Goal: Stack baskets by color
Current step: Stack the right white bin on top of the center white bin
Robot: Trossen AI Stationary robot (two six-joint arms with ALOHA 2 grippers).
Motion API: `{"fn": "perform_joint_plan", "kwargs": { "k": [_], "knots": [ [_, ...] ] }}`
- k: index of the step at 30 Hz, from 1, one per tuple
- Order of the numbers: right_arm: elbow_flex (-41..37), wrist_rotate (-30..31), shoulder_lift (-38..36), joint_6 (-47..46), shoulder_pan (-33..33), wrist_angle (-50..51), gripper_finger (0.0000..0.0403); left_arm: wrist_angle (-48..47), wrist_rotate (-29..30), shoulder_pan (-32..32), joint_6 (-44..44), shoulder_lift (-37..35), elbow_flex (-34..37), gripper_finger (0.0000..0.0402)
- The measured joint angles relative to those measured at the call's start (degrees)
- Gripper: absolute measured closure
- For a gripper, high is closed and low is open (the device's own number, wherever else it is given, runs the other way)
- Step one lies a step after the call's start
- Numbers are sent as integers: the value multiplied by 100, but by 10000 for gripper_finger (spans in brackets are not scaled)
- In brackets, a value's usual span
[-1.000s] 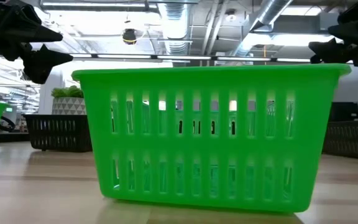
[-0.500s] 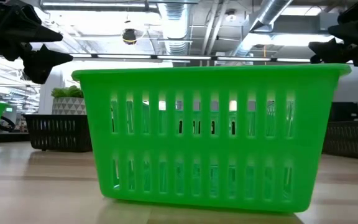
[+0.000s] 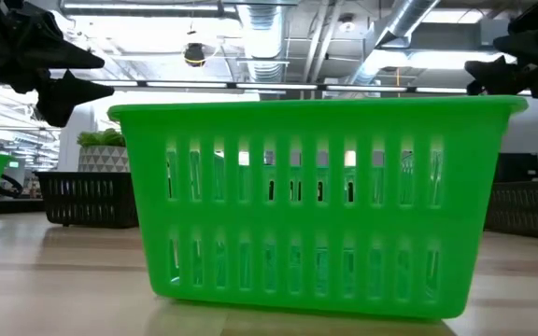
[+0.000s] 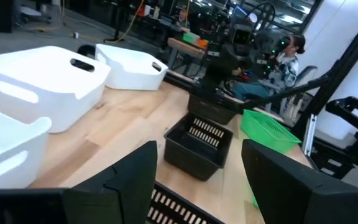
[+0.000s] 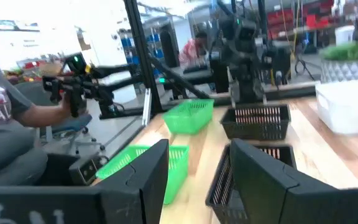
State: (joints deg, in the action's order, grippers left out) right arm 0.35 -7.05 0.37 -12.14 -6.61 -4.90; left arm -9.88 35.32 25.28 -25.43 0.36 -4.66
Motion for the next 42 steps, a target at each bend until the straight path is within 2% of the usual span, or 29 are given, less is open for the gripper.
{"fn": "perform_joint_plan", "kwargs": {
  "k": [6, 9, 12, 17, 25, 29, 32, 35, 38, 42],
  "knots": [
    [1, 62, -3, -836, 2, -944, 209, 10, 30, 0, -72, 0, 2, 178],
    [5, 74, -5, -1042, 0, -1223, 209, 18, 422, 0, -73, 0, 2, 178],
    [32, 86, -1, -1193, 0, -1191, 207, 12, 900, 0, -148, 0, 2, 178],
    [51, 210, -1, -1159, 4, -1218, 208, 18, 849, 0, -329, 0, 2, 178],
    [65, 1712, -1, -2031, 4, -1227, 213, 23, 919, 0, -334, 0, 2, 178],
    [67, 1948, -1, -2175, 4, -1248, 213, 61, 937, 0, -250, 0, 4, 178],
    [67, 2011, 1, -2379, 25, -1611, 213, 492, 871, 0, -508, 1, 6, 178],
    [145, 2317, -1, -2197, 130, -2141, 214, 1161, 590, 0, -330, 2, 6, 178],
    [505, 2516, 50, -1438, 240, -2119, 216, 2022, 312, 4, 80, 1, 6, 178],
    [1159, 2575, 624, -511, 358, -2045, 223, 2601, 309, 4, 497, 1, -113, 178]
  ]
}}
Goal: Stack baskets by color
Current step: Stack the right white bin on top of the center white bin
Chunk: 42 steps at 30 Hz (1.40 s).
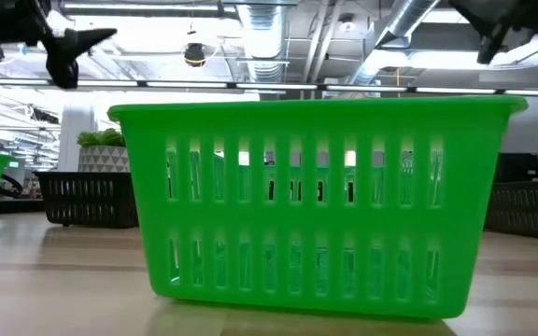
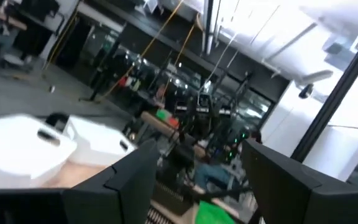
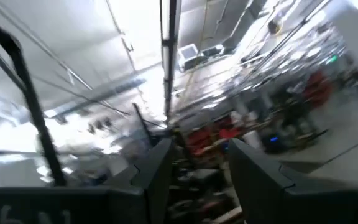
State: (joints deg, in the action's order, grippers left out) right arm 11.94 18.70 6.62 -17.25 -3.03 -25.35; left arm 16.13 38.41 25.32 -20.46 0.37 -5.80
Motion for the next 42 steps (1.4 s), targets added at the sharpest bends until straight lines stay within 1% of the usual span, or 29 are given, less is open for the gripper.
{"fn": "perform_joint_plan", "kwargs": {
  "k": [2, 3, 6, 9, 11, 14, 16, 18, 20, 24, 29, 33, 38, 40, 42],
  "knots": [
    [442, 33, 442, 419, 73, 263, 226, -53, 124, 0, 25, 5, -194, 178],
    [710, 162, 676, 596, 99, 545, 228, -112, 250, -2, 21, 36, -299, 178],
    [1606, 826, 1441, 1003, 205, 1786, 234, -485, 634, -2, 46, 189, -652, 178],
    [2488, 1693, 2352, 901, 397, 3427, 239, -1006, 777, -4, 81, 451, -1073, 178],
    [3010, 2039, 2921, 628, 613, 4463, 242, -1521, 822, -4, -45, 695, -1351, 178],
    [3668, 2013, 3704, 205, 1065, 5751, 243, -2145, 888, -4, -362, 1097, -1757, 178],
    [3970, 1761, 4234, 77, 1373, 6463, 238, -2427, 977, -4, -507, 1394, -1977, 178],
    [4147, 1410, 4777, 63, 1665, 6895, 229, -2610, 1045, -4, -575, 1654, -2149, 178],
    [4197, 1009, 5245, 65, 1942, 7076, 214, -2627, 1057, -4, -574, 1870, -2249, 178],
    [4181, 209, 6147, 242, 2449, 7079, 183, -2630, 1051, -4, -618, 2184, -2337, 178],
    [4101, -221, 7176, 333, 2994, 7094, 169, -2743, 1049, -4, -733, 2324, -2339, 178],
    [4101, -369, 7824, 473, 3245, 6988, 170, -3050, 1028, -4, -951, 2327, -2339, 178],
    [4101, -385, 8373, 571, 3384, 6662, 178, -3212, 1028, -4, -1032, 2327, -2339, 178],
    [4103, -381, 8496, 576, 3422, 6510, 190, -3212, 1028, -4, -1013, 2327, -2340, 178],
    [4101, -380, 8633, 573, 3441, 6390, 219, -3212, 1028, -4, -921, 2327, -2339, 178]
  ]
}}
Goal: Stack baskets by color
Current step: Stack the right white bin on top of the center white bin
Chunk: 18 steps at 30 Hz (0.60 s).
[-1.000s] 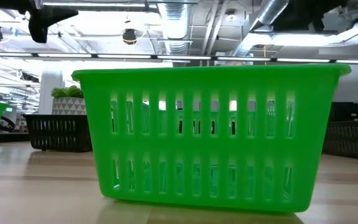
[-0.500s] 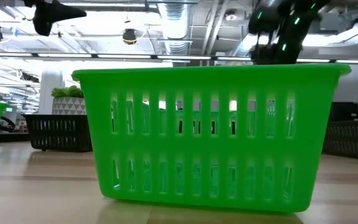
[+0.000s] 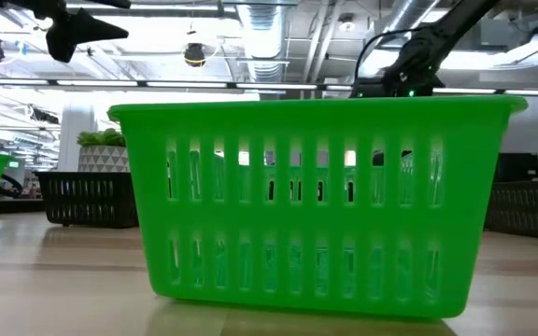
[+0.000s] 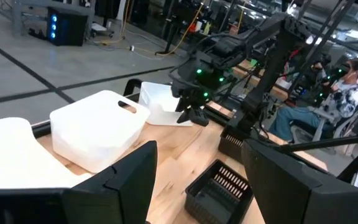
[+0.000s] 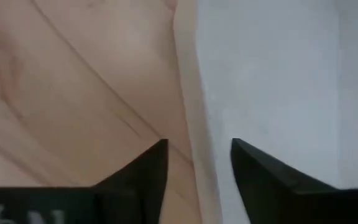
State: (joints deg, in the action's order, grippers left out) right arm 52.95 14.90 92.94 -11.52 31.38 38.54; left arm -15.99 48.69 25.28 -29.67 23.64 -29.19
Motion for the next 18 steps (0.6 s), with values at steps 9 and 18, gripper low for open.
{"fn": "perform_joint_plan", "kwargs": {
  "k": [9, 18],
  "knots": [
    [-2, 338, 5, -250, -68, -91, 390, -2, 4, 0, 216, 0, 0, 178],
    [415, 771, -1054, -291, -109, 352, 400, -2, 15, 0, 218, 0, 0, 178]
  ]
}}
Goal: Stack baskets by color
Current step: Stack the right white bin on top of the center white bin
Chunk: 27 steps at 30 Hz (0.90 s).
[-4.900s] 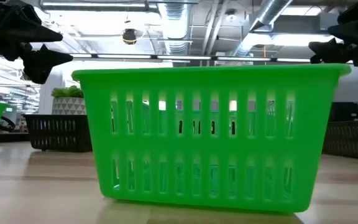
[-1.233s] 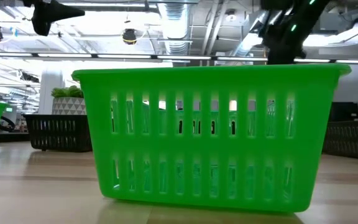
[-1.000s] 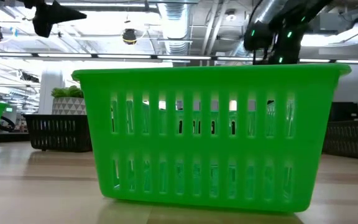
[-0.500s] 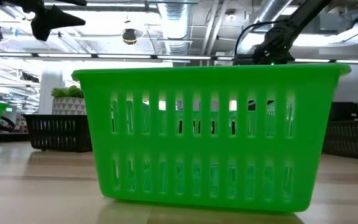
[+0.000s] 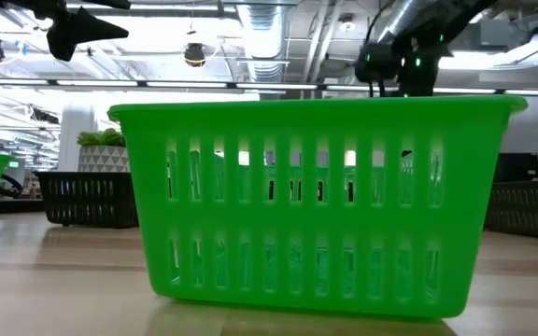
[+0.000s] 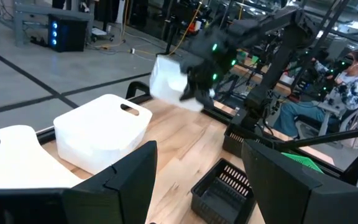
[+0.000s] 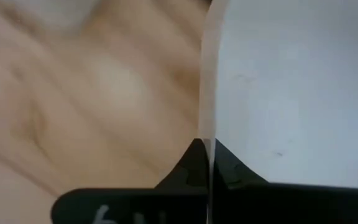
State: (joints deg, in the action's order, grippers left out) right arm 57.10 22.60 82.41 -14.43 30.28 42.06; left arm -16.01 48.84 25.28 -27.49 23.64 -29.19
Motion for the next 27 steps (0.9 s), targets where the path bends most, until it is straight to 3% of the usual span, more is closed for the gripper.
{"fn": "perform_joint_plan", "kwargs": {
  "k": [5, 12, 22, 27],
  "knots": [
    [923, 525, -118, 915, -511, 16, 401, 7, 2, 0, -11, 0, 0, 178],
    [2552, 892, 832, 3276, -1262, -161, 402, 4, 2, 0, -15, 0, 0, 178],
    [3975, 64, 2784, 4559, -1256, -109, 402, 2, 2, 0, -15, 0, 0, 178],
    [4301, -529, 3437, 4617, -1149, 192, 402, -13, -36, 0, -14, -1, 0, 178]
  ]
}}
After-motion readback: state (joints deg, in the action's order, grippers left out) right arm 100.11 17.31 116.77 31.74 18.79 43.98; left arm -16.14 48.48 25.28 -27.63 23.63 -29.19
